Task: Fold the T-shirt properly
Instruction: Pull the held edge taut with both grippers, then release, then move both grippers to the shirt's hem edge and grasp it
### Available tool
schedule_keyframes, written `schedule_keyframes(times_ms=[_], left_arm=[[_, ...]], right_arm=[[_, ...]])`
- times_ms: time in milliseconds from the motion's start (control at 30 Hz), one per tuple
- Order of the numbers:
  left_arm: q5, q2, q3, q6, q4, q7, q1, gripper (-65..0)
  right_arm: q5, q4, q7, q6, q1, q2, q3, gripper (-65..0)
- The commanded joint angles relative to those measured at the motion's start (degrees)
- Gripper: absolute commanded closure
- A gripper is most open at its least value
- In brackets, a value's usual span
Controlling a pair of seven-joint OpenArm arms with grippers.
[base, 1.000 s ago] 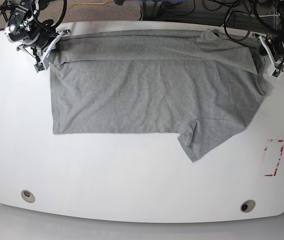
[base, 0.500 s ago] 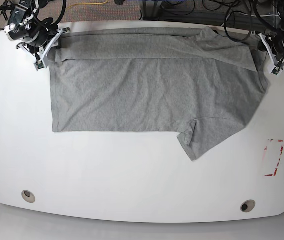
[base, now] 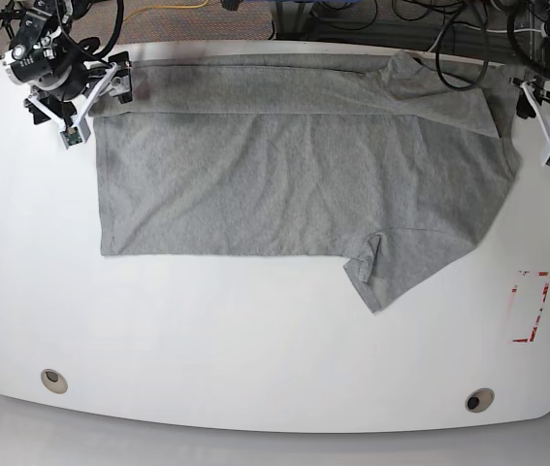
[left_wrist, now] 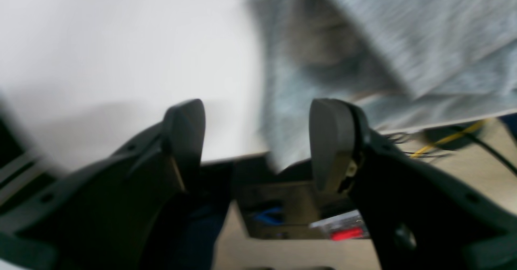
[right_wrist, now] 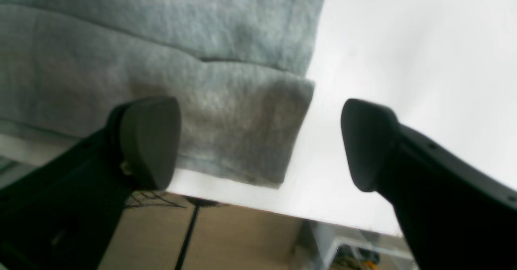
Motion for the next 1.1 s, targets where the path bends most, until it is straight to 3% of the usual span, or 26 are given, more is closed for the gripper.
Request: schedule_keyframes(times_ms=[0, 300, 600, 767, 1067], left_arm=[[-3.29, -1.08, -0.49, -0.12, 1.87, -0.4, -3.38, -38.2], [-1.35, -0.64, -2.6, -0.12, 1.61, -0.4, -15.42, -38.2], [6.65, 1.64, -1.9, -0.12, -5.16, -0.4, -25.79, -38.2], [9.81, 1.64, 0.38, -0.12, -11.4, -0.4, -30.28, -38.2], [10.25, 1.91, 0.47, -0.12, -15.1, -3.52, -31.07, -38.2]], right_arm=[[2.39, 0.67, 0.58, -0.07, 2.73, 1.77, 0.43, -59.6], [1.42, -4.08, 0.67, -0.07, 13.55, 1.86, 0.25, -59.6], [-2.89, -15.77, 1.28, -0.07, 27.26, 1.51, 0.25, -59.6], [-4.64, -24.3, 5.68, -0.07, 32.89, 1.86, 0.25, -59.6], [-6.84, -38.1, 12.62, -0.07, 39.39, 2.56, 0.16, -59.6]])
